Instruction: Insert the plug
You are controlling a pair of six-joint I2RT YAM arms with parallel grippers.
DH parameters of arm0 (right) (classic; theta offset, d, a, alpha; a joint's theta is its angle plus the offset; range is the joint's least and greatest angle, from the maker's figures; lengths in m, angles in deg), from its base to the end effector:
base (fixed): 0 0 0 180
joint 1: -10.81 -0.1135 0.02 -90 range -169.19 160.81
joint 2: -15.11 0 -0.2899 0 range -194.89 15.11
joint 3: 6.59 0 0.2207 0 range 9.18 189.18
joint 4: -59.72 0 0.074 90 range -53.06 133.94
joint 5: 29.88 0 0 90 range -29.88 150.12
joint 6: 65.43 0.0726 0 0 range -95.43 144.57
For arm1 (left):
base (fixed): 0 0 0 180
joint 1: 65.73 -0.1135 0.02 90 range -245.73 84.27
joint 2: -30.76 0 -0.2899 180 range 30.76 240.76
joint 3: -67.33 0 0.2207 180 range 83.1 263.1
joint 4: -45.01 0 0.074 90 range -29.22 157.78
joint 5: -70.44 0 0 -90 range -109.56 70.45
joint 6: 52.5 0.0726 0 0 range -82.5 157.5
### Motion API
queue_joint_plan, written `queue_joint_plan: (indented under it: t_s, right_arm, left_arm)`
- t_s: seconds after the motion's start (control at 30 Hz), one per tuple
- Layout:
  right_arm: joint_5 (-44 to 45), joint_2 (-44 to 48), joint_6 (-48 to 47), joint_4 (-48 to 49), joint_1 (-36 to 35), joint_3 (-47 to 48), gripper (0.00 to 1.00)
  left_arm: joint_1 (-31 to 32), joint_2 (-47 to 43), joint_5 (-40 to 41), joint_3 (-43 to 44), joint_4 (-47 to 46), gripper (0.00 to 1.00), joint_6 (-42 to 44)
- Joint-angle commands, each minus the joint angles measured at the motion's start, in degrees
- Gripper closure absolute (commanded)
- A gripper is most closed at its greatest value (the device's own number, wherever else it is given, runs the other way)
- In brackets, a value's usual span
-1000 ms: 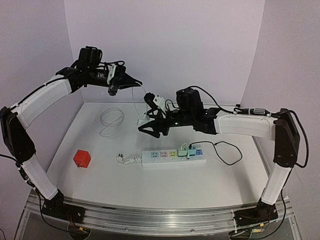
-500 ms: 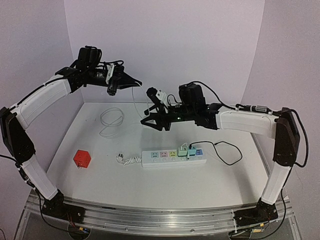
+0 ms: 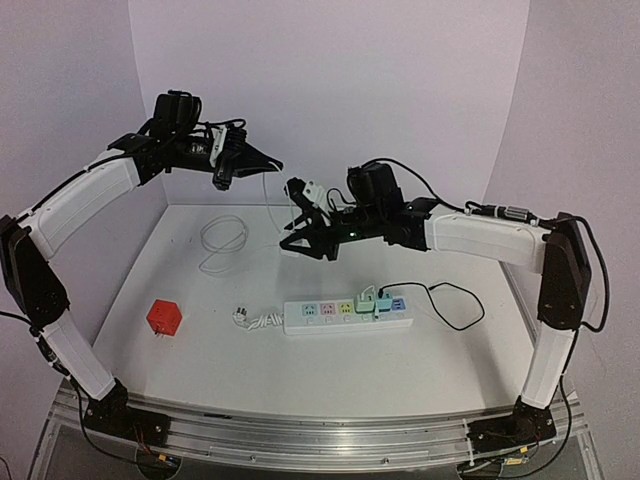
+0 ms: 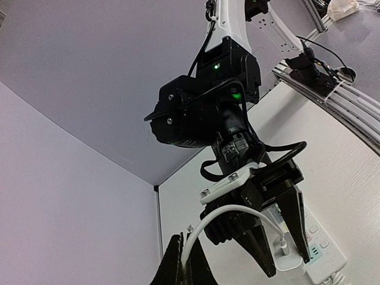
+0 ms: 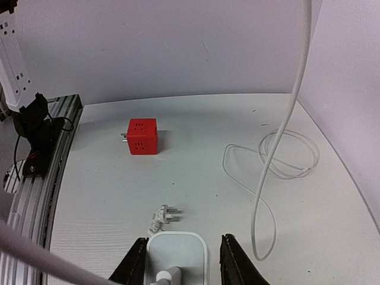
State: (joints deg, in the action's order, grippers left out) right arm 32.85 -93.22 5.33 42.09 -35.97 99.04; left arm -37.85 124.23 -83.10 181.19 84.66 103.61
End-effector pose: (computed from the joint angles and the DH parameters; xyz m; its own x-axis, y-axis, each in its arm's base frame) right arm 0.2918 0.3591 0.3302 0.0858 -0.3364 -0.9378 -0.9677 0.1957 -0.1587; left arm 0.2744 -0.2187 0.4447 0.7555 0.0612 -0.6523 0.6535 -0.1416 0.7436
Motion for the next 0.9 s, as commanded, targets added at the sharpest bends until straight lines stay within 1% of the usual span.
queue_joint_plan:
  t_s: [0.0,0.1,0.17,0.23,0.27,0.3,0.4,0.53,0.57,0.6,0.63,0.7,0.73,0.8,0.87]
  right_arm:
    - [0.7,-1.1,-1.1,-1.7,-0.1,2.5,0.69]
    - [1.3,-0.5,-1.1,-1.9,-0.1,1.9,0.76]
    - [1.7,-0.1,-1.2,-2.3,-0.1,1.6,0.83]
    - [2.5,0.3,-1.3,-3.1,-0.1,1.6,0.94]
    - [2.8,0.4,-1.4,-3.8,-0.1,1.8,0.99]
    - [3.2,0.5,-1.6,-4.8,-0.1,2.1,1.00]
    - [3.9,1.4,-2.2,-8.8,-0.1,2.7,1.00]
    - [3.2,4.3,-3.7,-12.0,0.2,-0.4,1.00]
    - [2.7,5.0,-3.5,-12.3,0.6,-1.6,1.00]
    - [1.9,5.9,-2.9,-12.4,1.0,-2.4,1.00]
    - [1.4,6.6,-2.5,-12.5,1.5,-3.4,1.00]
    - [0.5,8.2,-2.0,-12.5,2.5,-5.0,1.00]
    - [0.2,8.9,-2.1,-12.5,2.9,-5.7,1.00]
    - [-0.2,10.5,-2.5,-12.5,3.7,-7.2,1.00]
    - [-1.2,11.9,-2.8,-12.6,4.5,-8.6,1.00]
  left_arm:
    - [0.2,-3.2,-1.8,-0.4,-1.7,1.00,-0.2]
    - [0.2,-3.3,-1.5,-0.6,-1.6,1.00,0.1]
    - [0.2,-3.2,-1.2,-0.7,-1.5,1.00,0.3]
    - [0.2,-3.2,-1.0,-0.9,-1.4,1.00,0.4]
    - [0.2,-3.2,-0.9,-1.0,-1.3,1.00,0.5]
    - [0.2,-3.1,-0.7,-1.2,-1.2,1.00,0.5]
    - [0.2,-3.2,0.0,-1.9,-0.5,1.00,0.4]
    - [0.1,-3.8,2.2,-5.1,1.9,0.99,0.1]
    - [0.0,-4.0,2.6,-6.5,2.5,0.94,-0.1]
    - [0.0,-4.3,3.1,-7.9,3.0,0.85,-0.3]
    - [0.0,-4.6,3.4,-9.8,3.2,0.72,-0.6]
    - [0.0,-5.3,3.4,-12.7,2.7,0.49,-2.5]
    - [0.0,-5.7,3.0,-14.0,1.7,0.40,-4.4]
    - [0.0,-6.1,2.0,-16.5,0.2,0.28,-8.0]
    - [0.0,-6.3,0.6,-18.5,-1.0,0.23,-9.6]
